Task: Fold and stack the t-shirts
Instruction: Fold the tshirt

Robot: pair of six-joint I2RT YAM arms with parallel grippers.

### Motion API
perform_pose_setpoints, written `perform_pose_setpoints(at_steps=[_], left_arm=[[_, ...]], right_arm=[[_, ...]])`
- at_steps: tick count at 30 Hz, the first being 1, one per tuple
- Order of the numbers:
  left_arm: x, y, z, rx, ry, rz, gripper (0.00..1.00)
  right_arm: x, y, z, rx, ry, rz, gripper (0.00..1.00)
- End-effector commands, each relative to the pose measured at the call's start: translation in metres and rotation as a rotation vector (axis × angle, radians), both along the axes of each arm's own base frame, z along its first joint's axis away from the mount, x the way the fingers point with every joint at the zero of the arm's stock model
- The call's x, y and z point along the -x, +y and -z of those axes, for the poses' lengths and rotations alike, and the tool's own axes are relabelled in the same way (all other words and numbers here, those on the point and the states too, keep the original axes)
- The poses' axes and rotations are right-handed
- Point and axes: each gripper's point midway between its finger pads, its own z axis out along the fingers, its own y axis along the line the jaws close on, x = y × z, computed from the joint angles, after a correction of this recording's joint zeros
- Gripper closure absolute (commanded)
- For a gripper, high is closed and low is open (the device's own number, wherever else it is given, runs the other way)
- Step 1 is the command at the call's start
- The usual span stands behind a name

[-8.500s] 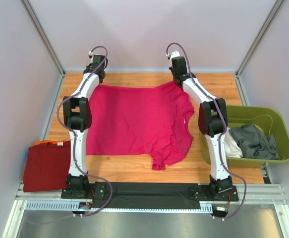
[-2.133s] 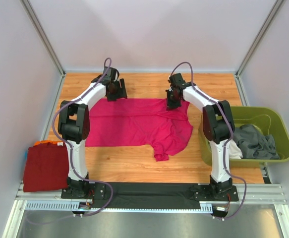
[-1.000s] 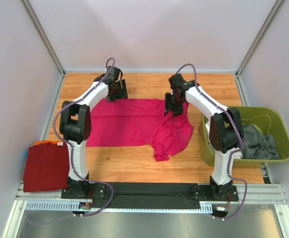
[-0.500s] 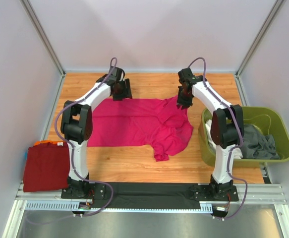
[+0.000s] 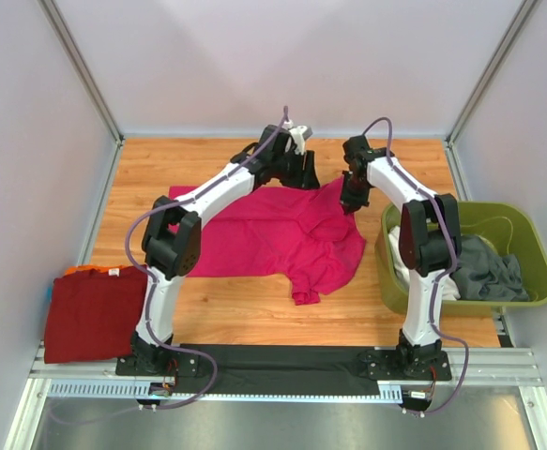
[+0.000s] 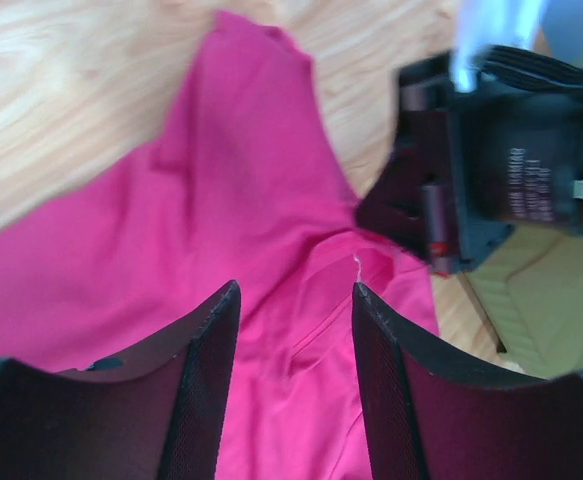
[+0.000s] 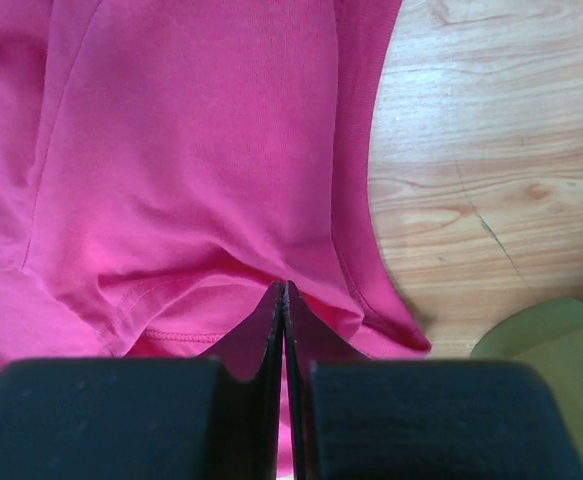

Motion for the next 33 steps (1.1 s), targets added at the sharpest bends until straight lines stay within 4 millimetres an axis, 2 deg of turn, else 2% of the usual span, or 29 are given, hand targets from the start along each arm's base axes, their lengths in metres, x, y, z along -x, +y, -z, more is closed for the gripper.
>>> perform_pose_setpoints(at_steps=[1, 9, 13, 21, 33], left_arm=[[0.005, -0.034, 0.012, 0.034, -0.045, 0.102, 0.45], [0.017, -0.072, 0.038, 0.008, -0.084, 0.193, 0.45], [0.024, -0.073, 0.059, -0.016, -0.057, 0.207, 0.45], [0.035, -0.067, 0.080, -0.088, -0.052, 0.242, 0.44], [0.049, -0.064, 0.099, -0.131, -0.024, 0.287, 0.53]], right_arm=[[-0.007, -0.002, 0.011, 0.003, -0.008, -0.016, 1.00], [-0.010, -0.023, 0.019, 0.001, 0.000, 0.045, 1.00], [-0.013, -0.024, 0.017, -0.013, -0.012, 0.049, 1.00], [-0.011, -0.018, 0.022, -0.047, 0.005, 0.041, 1.00], [-0.020, -0.020, 0.004, -0.052, -0.032, 0.048, 1.00]])
